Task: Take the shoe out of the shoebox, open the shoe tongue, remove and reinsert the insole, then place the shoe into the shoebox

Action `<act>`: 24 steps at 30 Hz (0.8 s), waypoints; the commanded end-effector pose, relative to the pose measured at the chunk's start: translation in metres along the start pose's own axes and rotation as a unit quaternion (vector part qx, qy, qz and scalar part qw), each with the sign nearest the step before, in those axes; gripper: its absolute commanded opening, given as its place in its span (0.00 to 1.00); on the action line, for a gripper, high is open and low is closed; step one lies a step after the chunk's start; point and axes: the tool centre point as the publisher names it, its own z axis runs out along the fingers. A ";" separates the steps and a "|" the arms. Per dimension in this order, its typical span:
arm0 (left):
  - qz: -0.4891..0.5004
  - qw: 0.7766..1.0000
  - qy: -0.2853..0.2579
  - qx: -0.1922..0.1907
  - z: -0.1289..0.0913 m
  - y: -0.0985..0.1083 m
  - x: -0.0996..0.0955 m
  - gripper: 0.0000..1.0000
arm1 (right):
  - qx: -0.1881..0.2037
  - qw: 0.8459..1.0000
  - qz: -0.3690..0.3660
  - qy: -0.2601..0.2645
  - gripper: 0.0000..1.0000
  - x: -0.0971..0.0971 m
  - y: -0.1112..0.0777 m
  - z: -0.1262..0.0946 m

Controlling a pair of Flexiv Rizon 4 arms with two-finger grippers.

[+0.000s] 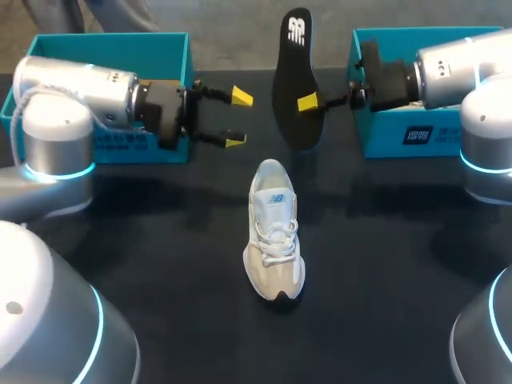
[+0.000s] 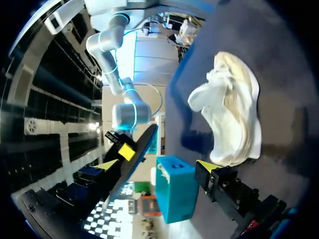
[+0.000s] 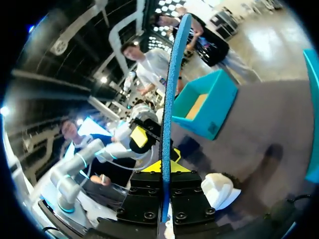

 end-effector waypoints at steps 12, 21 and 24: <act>-0.255 0.952 0.125 0.116 -0.018 -0.018 0.000 1.00 | -0.011 0.991 -0.134 0.018 0.00 0.011 -0.003 0.010; -0.332 0.924 0.162 0.100 -0.018 -0.022 0.015 1.00 | -0.017 0.981 -0.188 0.053 0.00 0.016 -0.008 0.018; -0.355 0.915 0.171 0.091 -0.016 -0.024 0.023 1.00 | -0.013 0.976 -0.204 0.070 0.00 0.016 -0.010 0.023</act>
